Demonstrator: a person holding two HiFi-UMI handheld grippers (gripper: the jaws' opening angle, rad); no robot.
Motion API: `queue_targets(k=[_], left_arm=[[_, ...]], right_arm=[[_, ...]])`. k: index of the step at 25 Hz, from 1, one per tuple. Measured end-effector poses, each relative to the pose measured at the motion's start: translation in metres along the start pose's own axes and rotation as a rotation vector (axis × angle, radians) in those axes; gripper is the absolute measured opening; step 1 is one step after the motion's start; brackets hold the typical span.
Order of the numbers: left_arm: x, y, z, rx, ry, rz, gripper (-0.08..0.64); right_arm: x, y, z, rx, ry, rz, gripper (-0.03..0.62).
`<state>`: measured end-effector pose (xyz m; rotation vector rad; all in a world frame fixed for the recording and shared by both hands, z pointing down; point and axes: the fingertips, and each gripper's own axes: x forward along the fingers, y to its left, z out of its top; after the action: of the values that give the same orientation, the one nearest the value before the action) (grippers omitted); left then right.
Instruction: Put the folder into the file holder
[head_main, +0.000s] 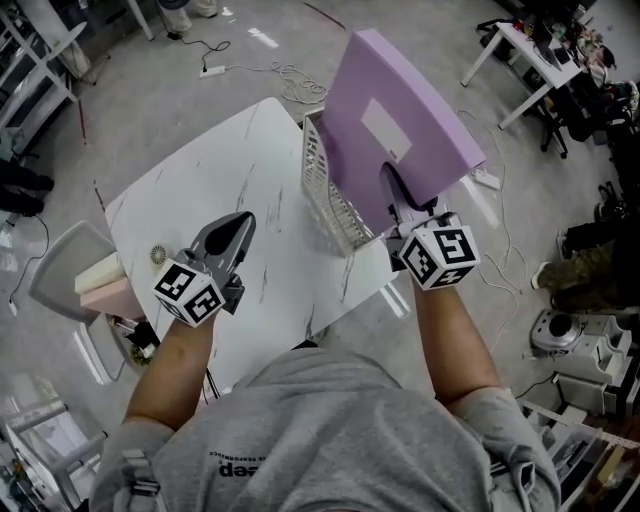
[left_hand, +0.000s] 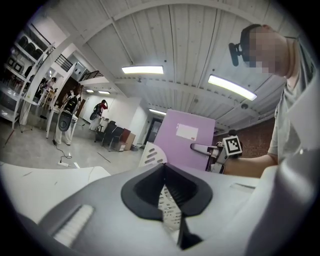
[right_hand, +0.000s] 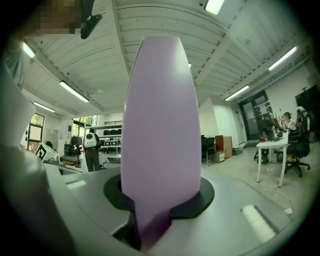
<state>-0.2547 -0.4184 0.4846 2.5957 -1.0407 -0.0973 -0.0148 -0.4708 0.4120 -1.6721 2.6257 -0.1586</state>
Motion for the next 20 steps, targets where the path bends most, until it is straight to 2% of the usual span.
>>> queue_targets(k=[6,15,20], left_arm=[[0.010,0.008,-0.025,-0.031,0.043,-0.017,0.058],[0.026,0.010,-0.055,-0.059,0.104,-0.038,0.058],[0.034,0.005,-0.063,-0.063,0.137,-0.050,0.059]], right_arm=[[0.003,-0.002,-0.047,0.010,0.022,0.013,0.124],[0.005,-0.002,-0.096,0.024,0.031,0.023,0.128],[0.004,0.006,-0.130,-0.017,0.088,0.042,0.145]])
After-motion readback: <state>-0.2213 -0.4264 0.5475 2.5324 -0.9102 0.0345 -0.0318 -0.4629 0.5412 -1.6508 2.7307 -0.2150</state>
